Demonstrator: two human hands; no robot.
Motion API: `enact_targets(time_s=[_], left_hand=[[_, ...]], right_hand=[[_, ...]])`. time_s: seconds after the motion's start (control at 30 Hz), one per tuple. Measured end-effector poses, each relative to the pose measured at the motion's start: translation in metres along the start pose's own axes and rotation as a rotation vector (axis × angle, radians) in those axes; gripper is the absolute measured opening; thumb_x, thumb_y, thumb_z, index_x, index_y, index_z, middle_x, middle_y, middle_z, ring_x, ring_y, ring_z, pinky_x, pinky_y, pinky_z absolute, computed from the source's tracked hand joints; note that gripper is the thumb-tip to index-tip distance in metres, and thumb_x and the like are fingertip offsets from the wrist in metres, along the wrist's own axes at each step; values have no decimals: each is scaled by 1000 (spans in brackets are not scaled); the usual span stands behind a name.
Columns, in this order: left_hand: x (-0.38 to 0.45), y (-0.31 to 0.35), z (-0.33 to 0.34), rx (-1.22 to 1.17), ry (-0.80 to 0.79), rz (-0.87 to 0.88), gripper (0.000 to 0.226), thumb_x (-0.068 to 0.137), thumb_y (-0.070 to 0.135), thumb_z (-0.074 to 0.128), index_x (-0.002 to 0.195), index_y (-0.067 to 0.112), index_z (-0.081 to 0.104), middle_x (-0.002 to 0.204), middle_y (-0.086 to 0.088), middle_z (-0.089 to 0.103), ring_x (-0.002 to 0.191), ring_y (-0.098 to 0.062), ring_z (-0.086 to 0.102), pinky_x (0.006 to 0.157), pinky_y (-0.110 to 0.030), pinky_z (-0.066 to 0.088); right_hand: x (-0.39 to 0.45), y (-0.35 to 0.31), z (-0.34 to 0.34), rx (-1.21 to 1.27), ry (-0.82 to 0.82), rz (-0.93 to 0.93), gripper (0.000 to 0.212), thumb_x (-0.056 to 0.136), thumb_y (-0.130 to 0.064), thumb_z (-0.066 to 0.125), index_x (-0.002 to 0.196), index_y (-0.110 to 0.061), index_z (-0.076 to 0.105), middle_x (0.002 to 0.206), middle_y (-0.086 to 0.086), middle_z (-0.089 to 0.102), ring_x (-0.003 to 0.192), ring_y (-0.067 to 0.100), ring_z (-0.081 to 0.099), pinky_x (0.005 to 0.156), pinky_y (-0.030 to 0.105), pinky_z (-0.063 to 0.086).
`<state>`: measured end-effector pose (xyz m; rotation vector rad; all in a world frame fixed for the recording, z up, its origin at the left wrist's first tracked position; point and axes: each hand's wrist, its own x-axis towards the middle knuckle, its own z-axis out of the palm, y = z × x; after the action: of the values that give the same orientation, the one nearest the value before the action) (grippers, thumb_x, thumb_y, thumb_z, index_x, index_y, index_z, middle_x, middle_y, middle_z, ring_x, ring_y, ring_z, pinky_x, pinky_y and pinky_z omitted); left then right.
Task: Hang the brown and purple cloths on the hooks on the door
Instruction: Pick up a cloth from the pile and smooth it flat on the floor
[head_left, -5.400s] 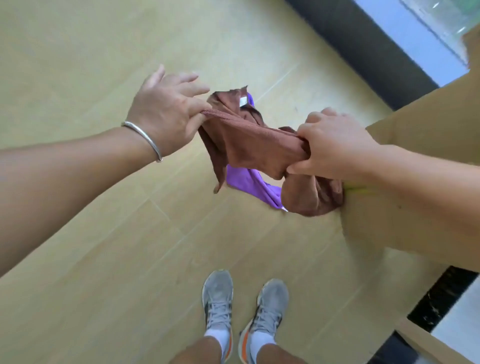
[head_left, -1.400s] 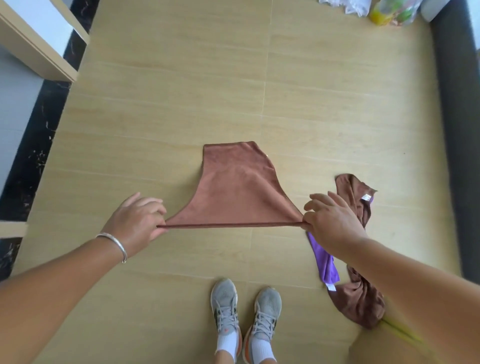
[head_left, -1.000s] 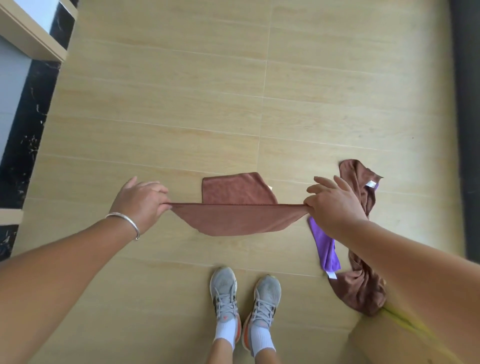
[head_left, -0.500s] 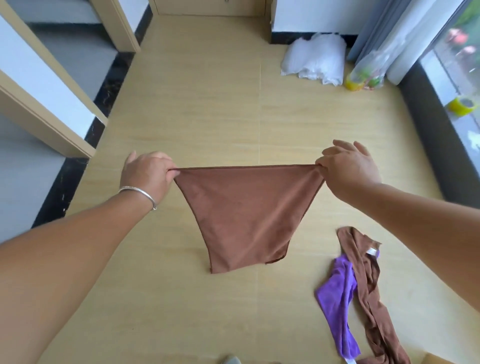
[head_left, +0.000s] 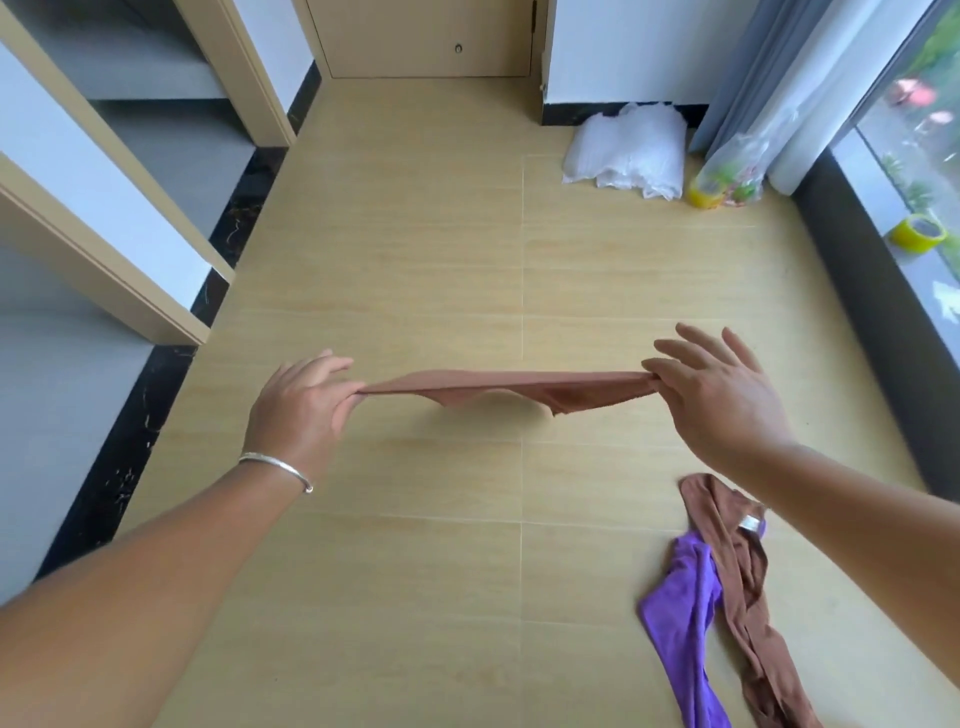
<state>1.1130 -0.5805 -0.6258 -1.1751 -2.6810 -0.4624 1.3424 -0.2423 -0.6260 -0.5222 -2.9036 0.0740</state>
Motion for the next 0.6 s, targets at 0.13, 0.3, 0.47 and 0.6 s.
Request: enact_targets(time_s=[0.13,0.3,0.47,0.6], left_hand=[[-69,2,32,-1,-115,37,22,60,-3,87,77,9,77,100,-15,72,99,-39,67,86,-60,47],[-149,4,86,-2,-271,56,28,52,1,92,73,13,77,96,-10,73,95,-34,69,83,-61,48],[-224,-1,162,-18,-384,37,30,49,2,93,70,15,77,92,-9,72,93,-32,70,79,-54,53],[-288,0,218,-54,-461,20,27,50,4,93,69,14,76,90,-8,72,90,-30,70,78,-37,53]], right_hand=[[-72,-8,41,29,-95,-37,20,88,-21,68,106,-17,74,118,6,68,126,31,53,107,55,36],[-164,-20,102,79,-243,-4,29,93,-31,51,110,-19,72,115,3,69,123,32,56,102,56,41],[-242,-29,174,103,-385,49,68,100,-49,16,97,-19,77,108,3,71,114,33,62,96,57,46],[-298,-33,233,112,-486,54,72,101,-49,11,93,-22,76,104,0,71,113,31,63,96,53,47]])
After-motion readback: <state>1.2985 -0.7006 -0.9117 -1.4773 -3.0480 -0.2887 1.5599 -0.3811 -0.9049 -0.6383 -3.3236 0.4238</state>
